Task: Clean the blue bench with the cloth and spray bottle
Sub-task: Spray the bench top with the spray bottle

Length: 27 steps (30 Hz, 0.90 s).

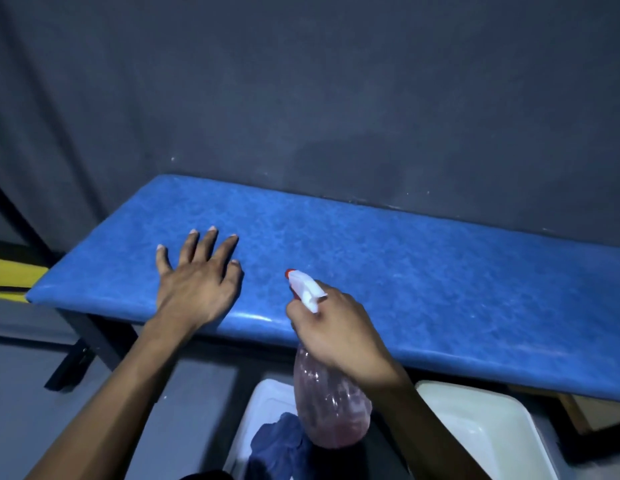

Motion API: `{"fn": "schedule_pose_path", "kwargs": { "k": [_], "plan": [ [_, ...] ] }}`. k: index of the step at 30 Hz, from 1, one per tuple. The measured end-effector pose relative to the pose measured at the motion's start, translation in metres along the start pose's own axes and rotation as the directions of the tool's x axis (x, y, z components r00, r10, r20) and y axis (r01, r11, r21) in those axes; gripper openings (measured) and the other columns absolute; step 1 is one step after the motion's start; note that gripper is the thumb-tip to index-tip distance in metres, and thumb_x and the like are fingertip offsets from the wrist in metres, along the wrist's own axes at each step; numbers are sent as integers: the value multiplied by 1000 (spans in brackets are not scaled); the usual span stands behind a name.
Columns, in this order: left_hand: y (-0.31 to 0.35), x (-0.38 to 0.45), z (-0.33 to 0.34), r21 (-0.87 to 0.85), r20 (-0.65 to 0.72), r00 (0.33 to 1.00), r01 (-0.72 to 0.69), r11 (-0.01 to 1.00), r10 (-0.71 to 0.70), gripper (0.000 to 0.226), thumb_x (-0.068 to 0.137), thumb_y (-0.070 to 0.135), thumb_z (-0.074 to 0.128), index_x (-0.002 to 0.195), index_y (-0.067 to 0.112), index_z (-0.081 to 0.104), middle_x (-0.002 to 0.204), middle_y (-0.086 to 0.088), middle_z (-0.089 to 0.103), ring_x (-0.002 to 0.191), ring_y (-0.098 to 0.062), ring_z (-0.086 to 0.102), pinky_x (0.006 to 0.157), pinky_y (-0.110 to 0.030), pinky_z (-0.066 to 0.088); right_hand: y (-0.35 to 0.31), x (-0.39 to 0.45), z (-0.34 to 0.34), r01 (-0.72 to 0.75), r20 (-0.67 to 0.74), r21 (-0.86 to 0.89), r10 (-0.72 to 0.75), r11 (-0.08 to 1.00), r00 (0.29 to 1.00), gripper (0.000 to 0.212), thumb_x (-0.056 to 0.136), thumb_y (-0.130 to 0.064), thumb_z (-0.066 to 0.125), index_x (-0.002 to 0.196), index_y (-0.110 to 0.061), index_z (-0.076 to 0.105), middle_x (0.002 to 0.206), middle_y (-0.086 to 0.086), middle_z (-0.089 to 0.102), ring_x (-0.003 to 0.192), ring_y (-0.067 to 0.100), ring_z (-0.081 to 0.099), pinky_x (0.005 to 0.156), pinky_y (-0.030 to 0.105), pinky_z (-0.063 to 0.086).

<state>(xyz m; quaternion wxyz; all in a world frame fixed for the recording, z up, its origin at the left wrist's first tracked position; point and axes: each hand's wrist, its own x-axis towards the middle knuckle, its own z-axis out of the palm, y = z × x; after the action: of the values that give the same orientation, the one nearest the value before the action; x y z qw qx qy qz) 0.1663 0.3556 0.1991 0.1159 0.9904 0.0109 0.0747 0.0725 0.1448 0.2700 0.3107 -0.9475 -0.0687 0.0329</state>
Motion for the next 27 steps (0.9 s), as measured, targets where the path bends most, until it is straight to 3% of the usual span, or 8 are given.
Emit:
{"fn": "schedule_pose_path", "kwargs": {
  "k": [6, 8, 10, 13, 19, 22, 25, 27],
  "plan": [
    [1, -1, -3, 4, 8, 1000, 1, 1000, -1, 70, 92, 57, 9, 160, 45, 20, 174, 10, 13, 162, -17, 4, 124, -64, -1, 6, -7, 0, 0, -14, 41, 1, 999, 1000, 18, 90, -33, 37, 79, -48, 38, 75, -5, 39, 78, 25, 38, 69, 39, 35],
    [1, -1, -4, 7, 10, 1000, 3, 1000, -3, 66, 96, 56, 13, 160, 44, 21, 174, 9, 13, 162, -17, 4, 124, -64, -1, 18, -12, -3, -19, -62, 17, 20, 1000, 998, 15, 91, -34, 37, 100, -39, 48, 79, -4, 43, 80, 24, 39, 76, 41, 38],
    [1, -2, -4, 10, 6, 1000, 7, 1000, -7, 62, 99, 54, 18, 160, 44, 22, 174, 9, 14, 162, -17, 5, 124, -64, 0, 31, -21, -7, -37, -138, 81, 48, 996, 989, 27, 95, -35, 41, 121, -40, 48, 96, -2, 57, 90, 24, 50, 86, 39, 44],
    [2, -2, -6, 10, 6, 1000, 9, 1000, -9, 59, 101, 52, 22, 159, 44, 25, 174, 8, 16, 162, -18, 6, 124, -65, 1, 51, -39, -9, -58, -156, 224, 95, 973, 983, 38, 99, -44, 49, 137, -43, 50, 124, -13, 63, 113, 6, 57, 94, 24, 45],
    [5, -5, -12, 3, 25, 1000, 9, 1000, -9, 60, 100, 55, 21, 158, 42, 28, 174, 4, 18, 162, -21, 9, 124, -66, 2, 93, -107, 0, 51, -173, 110, -31, 993, 984, 24, 101, -52, 43, 106, -31, 53, 96, -8, 58, 83, 12, 61, 77, 42, 52],
    [6, -7, -15, 0, 64, 998, 13, 1000, -13, 69, 95, 59, 14, 160, 40, 25, 175, 4, 15, 162, -22, 8, 124, -66, 1, 129, -128, 16, -71, -143, 146, 92, 987, 985, 26, 101, -53, 50, 89, -31, 45, 84, -6, 55, 72, 12, 59, 69, 43, 51],
    [9, -9, -16, -27, 75, 997, 14, 1000, -12, 75, 91, 60, 12, 161, 38, 27, 175, 2, 16, 162, -25, 10, 125, -64, 3, 170, -135, 35, -148, -125, 238, 182, 960, 975, 27, 97, -58, 55, 88, -33, 57, 81, -4, 66, 70, 9, 65, 69, 37, 54],
    [13, -13, -17, -38, 72, 997, 11, 999, -8, 75, 90, 59, 12, 160, 37, 29, 174, 0, 18, 161, -28, 12, 125, -64, 5, 199, -133, 52, -176, -99, 264, 208, 948, 973, 22, 95, -57, 57, 93, -36, 65, 88, -8, 75, 77, 9, 70, 74, 41, 57]
  ]
}}
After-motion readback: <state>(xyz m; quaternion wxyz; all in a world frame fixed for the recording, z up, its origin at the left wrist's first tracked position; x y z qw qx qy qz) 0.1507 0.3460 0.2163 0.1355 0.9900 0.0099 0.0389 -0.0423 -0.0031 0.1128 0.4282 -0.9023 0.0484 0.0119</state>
